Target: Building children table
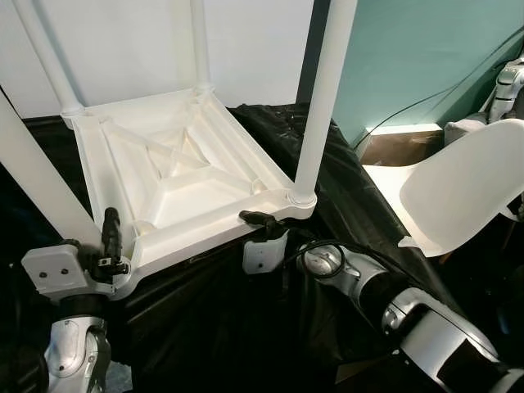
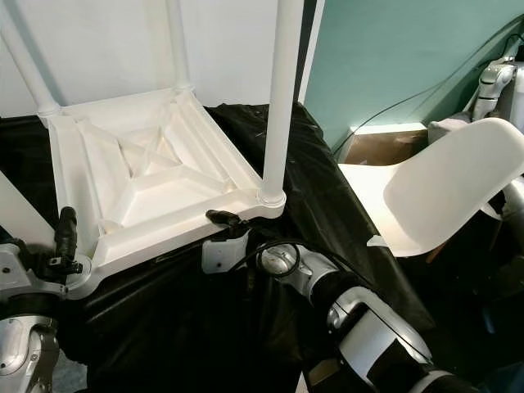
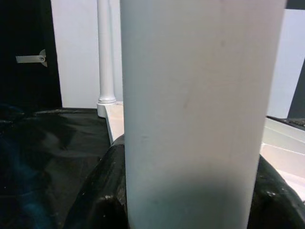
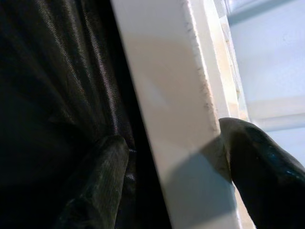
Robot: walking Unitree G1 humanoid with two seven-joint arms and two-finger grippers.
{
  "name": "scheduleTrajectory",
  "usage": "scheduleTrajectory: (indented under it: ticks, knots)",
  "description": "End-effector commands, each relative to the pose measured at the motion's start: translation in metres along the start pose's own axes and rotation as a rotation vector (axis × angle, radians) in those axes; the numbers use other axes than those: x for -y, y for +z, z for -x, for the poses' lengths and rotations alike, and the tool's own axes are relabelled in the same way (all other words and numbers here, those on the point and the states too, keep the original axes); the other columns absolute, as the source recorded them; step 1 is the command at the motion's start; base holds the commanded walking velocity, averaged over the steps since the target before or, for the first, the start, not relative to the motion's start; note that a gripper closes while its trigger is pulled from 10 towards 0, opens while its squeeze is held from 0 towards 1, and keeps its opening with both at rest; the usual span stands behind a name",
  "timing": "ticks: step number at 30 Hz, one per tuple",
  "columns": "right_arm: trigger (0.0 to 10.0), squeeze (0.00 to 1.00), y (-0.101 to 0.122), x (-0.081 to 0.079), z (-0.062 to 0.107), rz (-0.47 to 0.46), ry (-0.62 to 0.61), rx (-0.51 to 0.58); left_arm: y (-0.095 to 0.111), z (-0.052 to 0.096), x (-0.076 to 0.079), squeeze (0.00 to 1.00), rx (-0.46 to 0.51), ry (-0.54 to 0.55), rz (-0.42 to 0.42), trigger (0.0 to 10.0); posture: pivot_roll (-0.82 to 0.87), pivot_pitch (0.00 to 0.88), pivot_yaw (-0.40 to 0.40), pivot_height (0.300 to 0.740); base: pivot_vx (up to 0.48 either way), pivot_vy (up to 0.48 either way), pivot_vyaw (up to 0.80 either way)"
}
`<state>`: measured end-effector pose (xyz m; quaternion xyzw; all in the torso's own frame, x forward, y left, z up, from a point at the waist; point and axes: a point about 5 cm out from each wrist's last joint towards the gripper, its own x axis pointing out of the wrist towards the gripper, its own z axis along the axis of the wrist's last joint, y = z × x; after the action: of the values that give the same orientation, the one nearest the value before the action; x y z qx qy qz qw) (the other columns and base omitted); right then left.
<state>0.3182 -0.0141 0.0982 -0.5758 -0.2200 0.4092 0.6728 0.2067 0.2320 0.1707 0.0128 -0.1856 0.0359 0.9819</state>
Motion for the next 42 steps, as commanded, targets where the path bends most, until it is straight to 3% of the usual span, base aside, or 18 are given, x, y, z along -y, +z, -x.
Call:
scheduleTrajectory:
  ticks: [1,12,16,17,19,20,23,24,26,27,29,30,32,33,34,35,36,42]
  knots:
    - [10.0,0.0,-0.013,-0.02,0.009,0.049,0.103,-0.067,0.048,-0.008,0.01,0.0,0.277,-0.075,0.081,0.0,0.18,0.0,-0.097,0.74,0.0,0.0,0.0]
    - [10.0,0.0,-0.021,-0.022,0.004,0.287,0.071,-0.11,0.044,-0.006,0.024,0.0,0.253,-0.146,0.115,0.0,0.17,0.0,-0.093,0.74,0.0,0.0,0.0]
    - [10.0,0.0,-0.024,-0.021,0.003,0.306,0.055,-0.152,0.044,-0.005,0.027,0.0,0.251,-0.156,0.127,0.0,0.17,0.0,-0.092,0.74,0.0,0.0,0.0]
    - [4.8,0.0,-0.025,-0.021,0.003,0.303,0.05,-0.164,0.044,-0.005,0.027,0.0,0.251,-0.159,0.129,0.0,0.17,0.0,-0.092,0.74,0.0,0.0,0.0]
    - [4.8,0.0,-0.026,-0.022,0.003,0.302,0.045,-0.171,0.044,-0.005,0.027,0.0,0.251,-0.16,0.13,0.0,0.18,0.0,-0.091,0.74,0.0,0.0,0.0]
    - [0.0,0.0,-0.026,-0.023,0.003,0.293,0.047,-0.177,0.044,-0.005,0.027,0.0,0.25,-0.162,0.131,0.0,0.18,0.0,-0.09,0.74,0.0,0.0,0.0]
    - [0.0,0.0,-0.027,-0.027,0.005,0.273,0.021,-0.189,0.043,-0.006,0.029,0.0,0.237,-0.167,0.118,0.0,0.17,0.0,-0.084,0.74,0.0,0.0,0.0]
    - [0.0,0.0,-0.027,-0.026,0.005,0.264,0.001,-0.197,0.04,-0.007,0.03,0.0,0.218,-0.173,0.115,3.5,0.17,0.0,-0.08,0.74,0.0,0.0,0.0]
    - [0.0,0.0,-0.028,-0.025,0.005,0.258,-0.012,-0.203,0.039,-0.007,0.031,0.0,0.204,-0.178,0.114,3.5,0.17,0.0,-0.08,0.74,0.0,0.0,0.0]
    - [0.0,0.0,-0.029,-0.023,0.005,0.244,-0.03,-0.209,0.035,-0.008,0.032,0.0,0.184,-0.179,0.11,10.0,0.16,0.0,-0.076,0.74,0.0,0.0,0.0]
    - [0.0,0.0,-0.03,-0.019,0.005,0.218,-0.06,-0.219,0.028,-0.01,0.033,0.0,0.15,-0.184,0.07,10.0,0.16,0.0,-0.069,0.74,0.0,0.0,0.0]
    - [0.0,0.0,-0.03,-0.017,0.005,0.208,-0.075,-0.222,0.026,-0.01,0.031,0.54,0.148,-0.162,0.025,10.0,0.15,0.0,-0.064,0.74,0.0,0.0,0.0]
    - [0.0,0.0,-0.03,-0.016,0.004,0.203,-0.083,-0.223,0.025,-0.011,0.03,0.54,0.151,-0.145,-0.005,10.0,0.15,0.0,-0.064,0.74,0.0,0.0,0.0]
    - [0.0,0.0,-0.03,-0.014,0.004,0.189,-0.092,-0.225,0.024,-0.012,0.025,1.0,0.159,-0.089,-0.009,10.0,0.15,0.0,-0.06,0.74,0.0,0.0,0.0]
    - [0.0,0.0,-0.03,-0.014,0.004,0.179,-0.098,-0.226,0.023,-0.012,0.021,1.0,0.165,-0.049,-0.008,10.0,0.15,0.0,-0.06,0.74,0.0,0.0,0.0]
    - [0.0,0.0,-0.029,-0.013,0.003,0.169,-0.105,-0.228,0.021,-0.012,0.018,0.31,0.164,-0.018,0.007,10.0,0.15,0.0,-0.058,0.74,0.0,0.0,0.0]
    - [0.0,0.0,-0.03,-0.012,0.003,0.153,-0.111,-0.233,0.019,-0.01,0.016,0.0,0.159,0.002,0.029,10.0,0.14,0.0,-0.057,0.74,0.0,0.0,0.0]
    - [0.0,0.0,-0.029,-0.012,0.002,0.11,-0.127,-0.246,0.018,0.0,0.01,0.0,0.14,-0.028,0.123,10.0,0.14,0.0,-0.056,0.74,0.0,0.0,0.0]
